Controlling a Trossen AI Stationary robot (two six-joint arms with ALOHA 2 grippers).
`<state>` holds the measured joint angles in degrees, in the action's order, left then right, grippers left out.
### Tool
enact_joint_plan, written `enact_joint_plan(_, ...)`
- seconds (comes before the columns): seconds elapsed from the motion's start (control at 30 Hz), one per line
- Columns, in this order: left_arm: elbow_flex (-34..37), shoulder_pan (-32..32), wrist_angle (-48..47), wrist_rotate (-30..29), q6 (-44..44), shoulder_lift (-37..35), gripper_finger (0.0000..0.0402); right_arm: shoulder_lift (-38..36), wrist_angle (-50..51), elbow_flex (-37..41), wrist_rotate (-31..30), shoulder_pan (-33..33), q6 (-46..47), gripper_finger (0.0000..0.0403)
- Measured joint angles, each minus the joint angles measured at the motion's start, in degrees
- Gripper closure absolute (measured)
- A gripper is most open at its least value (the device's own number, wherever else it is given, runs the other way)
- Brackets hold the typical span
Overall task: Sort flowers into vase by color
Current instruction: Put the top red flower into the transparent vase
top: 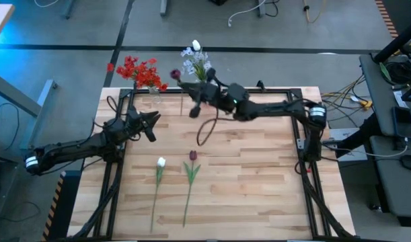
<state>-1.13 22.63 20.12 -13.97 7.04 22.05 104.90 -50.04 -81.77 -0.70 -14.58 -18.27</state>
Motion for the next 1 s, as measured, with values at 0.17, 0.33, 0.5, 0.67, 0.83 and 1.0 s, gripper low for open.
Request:
enact_joint_plan(0.17,0.0,0.0,0.2,0.0,-0.8,-0.5,0.0327,6.2,2.6,-10.6,5.9,-4.3,-0.4,0.0391)
enact_joint_plan(0.33,0.0,0.0,0.2,0.0,-0.8,-0.7,0.0327,12.9,2.6,-20.5,5.4,-7.9,-0.8,0.0391)
enact_joint_plan(0.5,0.0,0.0,0.1,0.0,-0.8,-0.7,0.0327,21.5,2.6,-33.0,5.0,-10.3,2.7,0.0391)
enact_joint_plan(0.67,0.0,0.0,0.1,0.0,-0.8,-0.8,0.0327,29.6,2.8,-44.4,0.2,-11.6,3.8,0.0391)
enact_joint_plan(0.83,0.0,0.0,0.0,0.0,-1.0,-0.8,0.0327,36.1,3.5,-53.4,-0.9,-12.4,8.6,0.0391)
enact_joint_plan(1.0,0.0,0.0,0.1,0.0,-1.0,-0.7,0.0327,37.8,1.7,-52.4,-2.4,-12.4,9.6,0.0391)
